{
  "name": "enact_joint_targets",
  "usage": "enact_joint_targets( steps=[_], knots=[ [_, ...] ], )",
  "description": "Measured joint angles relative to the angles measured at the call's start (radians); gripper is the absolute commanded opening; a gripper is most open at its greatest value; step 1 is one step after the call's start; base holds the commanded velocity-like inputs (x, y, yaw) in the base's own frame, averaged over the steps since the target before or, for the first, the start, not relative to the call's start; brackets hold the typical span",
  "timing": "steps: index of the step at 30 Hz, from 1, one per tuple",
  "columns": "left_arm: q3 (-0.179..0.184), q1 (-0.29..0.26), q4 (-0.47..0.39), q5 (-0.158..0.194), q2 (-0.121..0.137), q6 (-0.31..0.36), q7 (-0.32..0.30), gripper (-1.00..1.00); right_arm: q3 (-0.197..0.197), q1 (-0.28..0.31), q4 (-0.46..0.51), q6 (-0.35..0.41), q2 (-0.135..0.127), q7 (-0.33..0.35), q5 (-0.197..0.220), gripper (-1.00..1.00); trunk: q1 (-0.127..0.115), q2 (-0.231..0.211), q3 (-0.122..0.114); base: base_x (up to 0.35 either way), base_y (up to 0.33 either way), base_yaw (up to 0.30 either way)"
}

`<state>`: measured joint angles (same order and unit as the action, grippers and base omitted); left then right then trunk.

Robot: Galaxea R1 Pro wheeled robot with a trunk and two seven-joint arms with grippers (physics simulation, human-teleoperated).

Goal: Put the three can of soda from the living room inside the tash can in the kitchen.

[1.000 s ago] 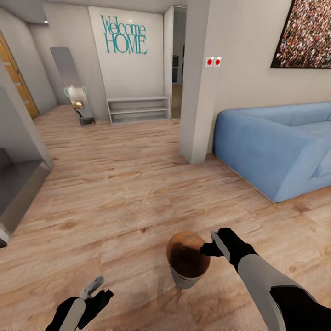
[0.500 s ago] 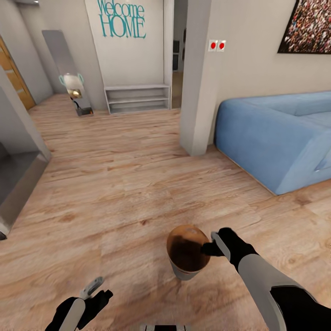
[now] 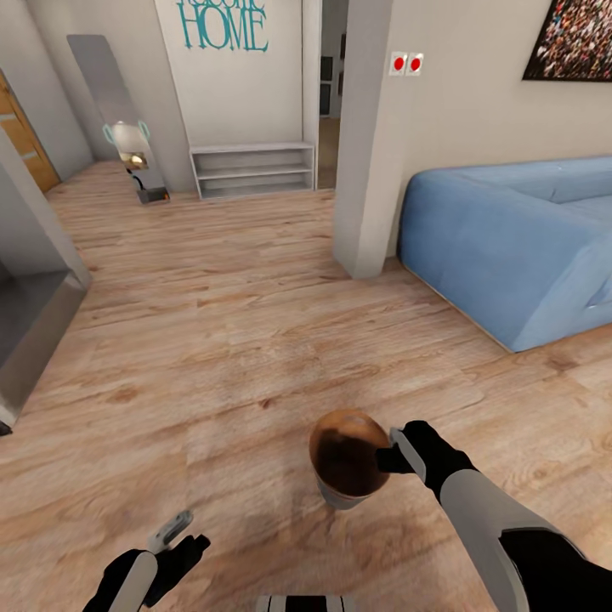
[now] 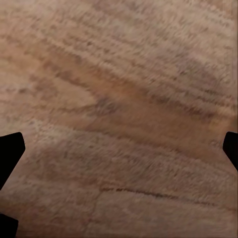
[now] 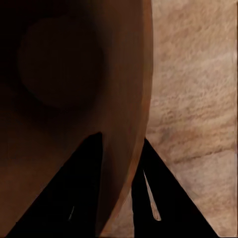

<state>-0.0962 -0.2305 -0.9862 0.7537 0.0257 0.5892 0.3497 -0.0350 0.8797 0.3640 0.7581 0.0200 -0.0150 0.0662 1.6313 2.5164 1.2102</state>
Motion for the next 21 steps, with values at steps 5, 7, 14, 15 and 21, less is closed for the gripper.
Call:
enact_joint_targets(
  steps=[5,7,14,15,21],
  knots=[
    [0.001,0.001,0.001,-0.004,0.001,-0.003,-0.01,1.0,-0.001,-0.002,0.008,-0.003,-0.006,0.013,-0.002,-1.0,0.0,0.0,0.0,0.0,0.0,0.0],
    [0.001,0.001,0.001,-0.005,0.001,-0.006,-0.01,1.0,-0.002,-0.005,0.033,-0.005,-0.008,0.073,-0.008,-1.0,0.0,0.0,0.0,0.0,0.0,0.0],
    [0.0,0.002,0.001,-0.005,0.001,-0.008,-0.008,1.0,-0.009,-0.021,0.148,0.001,-0.014,0.145,-0.022,-1.0,-0.003,-0.002,-0.027,0.0,0.0,0.0],
    [0.0,0.002,0.001,-0.005,0.001,-0.008,-0.009,1.0,-0.009,-0.021,0.153,0.001,-0.014,0.147,-0.022,-1.0,-0.003,-0.002,-0.031,0.0,0.0,0.0],
    [0.0,0.002,0.0,-0.006,0.001,-0.009,-0.005,1.0,-0.014,-0.023,0.184,0.004,-0.015,0.148,-0.026,-1.0,-0.006,-0.003,-0.054,0.0,0.0,0.0]
  ],
)
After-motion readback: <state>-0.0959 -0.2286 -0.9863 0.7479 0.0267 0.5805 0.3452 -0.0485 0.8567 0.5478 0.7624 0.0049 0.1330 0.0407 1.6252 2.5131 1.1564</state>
